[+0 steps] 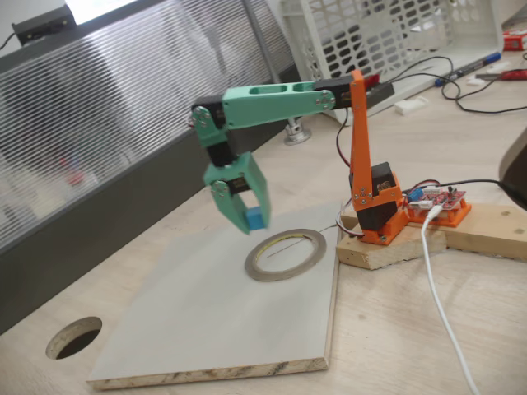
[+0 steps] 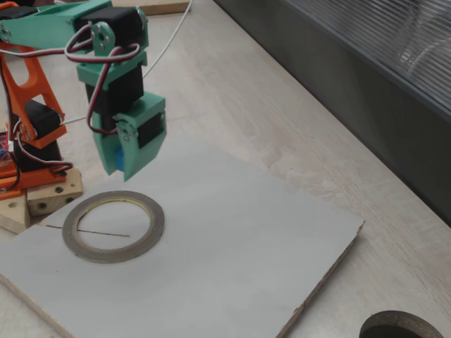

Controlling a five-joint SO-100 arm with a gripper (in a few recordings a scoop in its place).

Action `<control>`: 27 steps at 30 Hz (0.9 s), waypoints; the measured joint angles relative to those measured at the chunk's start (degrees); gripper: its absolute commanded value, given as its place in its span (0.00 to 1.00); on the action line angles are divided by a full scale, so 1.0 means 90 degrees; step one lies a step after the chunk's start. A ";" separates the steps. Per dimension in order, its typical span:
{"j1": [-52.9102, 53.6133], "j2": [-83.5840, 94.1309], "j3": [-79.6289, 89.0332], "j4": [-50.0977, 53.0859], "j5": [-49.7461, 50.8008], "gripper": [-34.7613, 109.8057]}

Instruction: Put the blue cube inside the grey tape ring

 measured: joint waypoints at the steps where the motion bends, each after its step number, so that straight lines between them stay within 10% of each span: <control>1: 0.0107 0.0088 0.0293 -0.0020 0.0000 0.27; 27: 0.1084 0.1787 0.3838 -0.3291 0.0010 0.26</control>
